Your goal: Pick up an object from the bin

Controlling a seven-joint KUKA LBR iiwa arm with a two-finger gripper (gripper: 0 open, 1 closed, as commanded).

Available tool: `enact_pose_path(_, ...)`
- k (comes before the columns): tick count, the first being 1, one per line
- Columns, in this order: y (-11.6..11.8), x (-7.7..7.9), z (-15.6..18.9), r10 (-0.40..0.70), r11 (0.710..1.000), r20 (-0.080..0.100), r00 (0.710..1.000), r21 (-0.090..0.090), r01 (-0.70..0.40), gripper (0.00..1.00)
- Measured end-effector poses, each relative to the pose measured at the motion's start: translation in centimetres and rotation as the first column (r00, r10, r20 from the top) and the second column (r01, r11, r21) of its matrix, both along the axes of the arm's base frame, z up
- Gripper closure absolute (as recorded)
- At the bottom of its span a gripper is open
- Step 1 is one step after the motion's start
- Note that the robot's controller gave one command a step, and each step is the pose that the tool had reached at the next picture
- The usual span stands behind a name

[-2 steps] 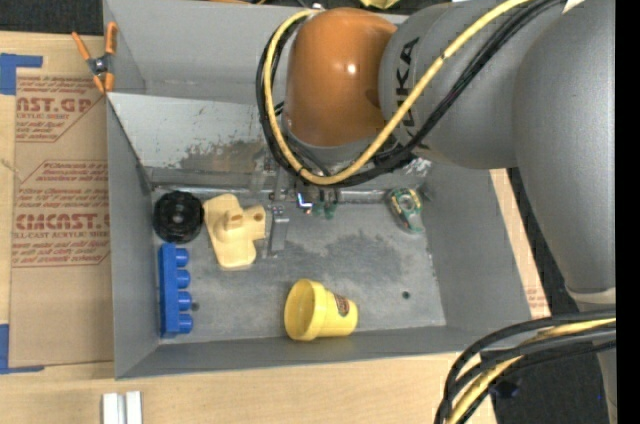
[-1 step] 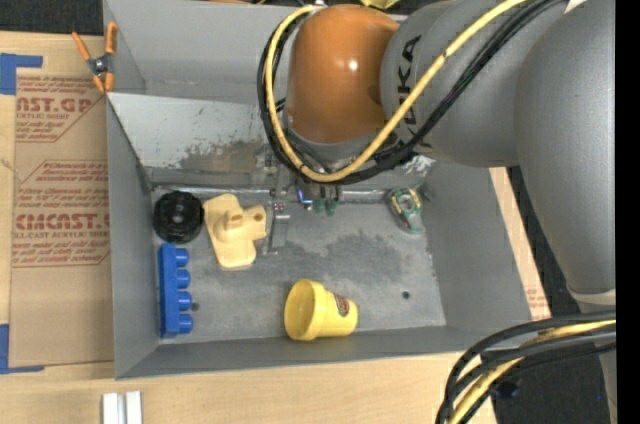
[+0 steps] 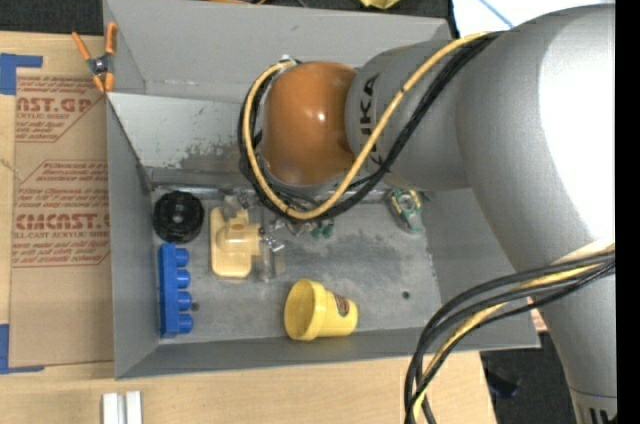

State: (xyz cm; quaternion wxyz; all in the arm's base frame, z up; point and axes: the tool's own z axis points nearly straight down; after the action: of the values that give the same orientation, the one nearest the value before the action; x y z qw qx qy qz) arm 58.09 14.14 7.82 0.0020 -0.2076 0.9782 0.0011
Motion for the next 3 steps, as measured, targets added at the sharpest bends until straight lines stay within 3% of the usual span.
enact_pose_path(1, -0.3, 0.2, 4.6, -0.118, 0.993, 0.004, 0.993, 0.003, 0.118, 0.0)
enact_pose_path(2, 0.1, 0.1, -0.8, 0.018, 1.0, 0.006, 1.0, 0.004, -0.018, 0.0)
enact_pose_path(3, 0.8, 0.3, -0.7, 0.363, 0.932, 0.016, 0.932, -0.001, -0.363, 0.0)
